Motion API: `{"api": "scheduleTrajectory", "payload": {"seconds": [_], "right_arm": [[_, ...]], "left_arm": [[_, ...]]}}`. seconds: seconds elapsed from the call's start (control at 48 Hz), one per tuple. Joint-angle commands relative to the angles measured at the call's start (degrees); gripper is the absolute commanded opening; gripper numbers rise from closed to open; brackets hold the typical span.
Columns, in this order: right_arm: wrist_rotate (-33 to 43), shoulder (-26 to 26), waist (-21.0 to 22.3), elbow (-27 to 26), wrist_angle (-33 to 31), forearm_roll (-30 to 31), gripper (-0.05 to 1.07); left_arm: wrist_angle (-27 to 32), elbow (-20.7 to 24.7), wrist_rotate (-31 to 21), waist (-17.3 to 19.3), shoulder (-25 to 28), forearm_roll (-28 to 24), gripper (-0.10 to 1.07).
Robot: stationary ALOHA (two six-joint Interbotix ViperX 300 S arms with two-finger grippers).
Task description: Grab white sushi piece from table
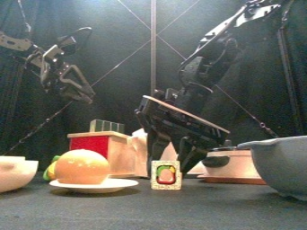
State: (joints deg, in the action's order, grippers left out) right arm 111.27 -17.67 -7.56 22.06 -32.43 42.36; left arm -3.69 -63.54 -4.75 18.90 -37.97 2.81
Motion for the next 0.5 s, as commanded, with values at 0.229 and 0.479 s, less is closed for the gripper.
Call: {"api": "scheduleTrajectory", "payload": {"seconds": [0.229, 0.479], "right_arm": [[0.1, 5.8, -0.3, -1.0, -1.7, 3.3, 0.71], [0.1, 5.8, -0.3, -0.9, -1.7, 3.4, 0.71]], "left_arm": [[-0.3, 0.7, 0.1, 0.1, 0.0, 0.1, 0.79], [-0.3, 0.7, 0.1, 0.1, 0.0, 0.1, 0.79]]}}
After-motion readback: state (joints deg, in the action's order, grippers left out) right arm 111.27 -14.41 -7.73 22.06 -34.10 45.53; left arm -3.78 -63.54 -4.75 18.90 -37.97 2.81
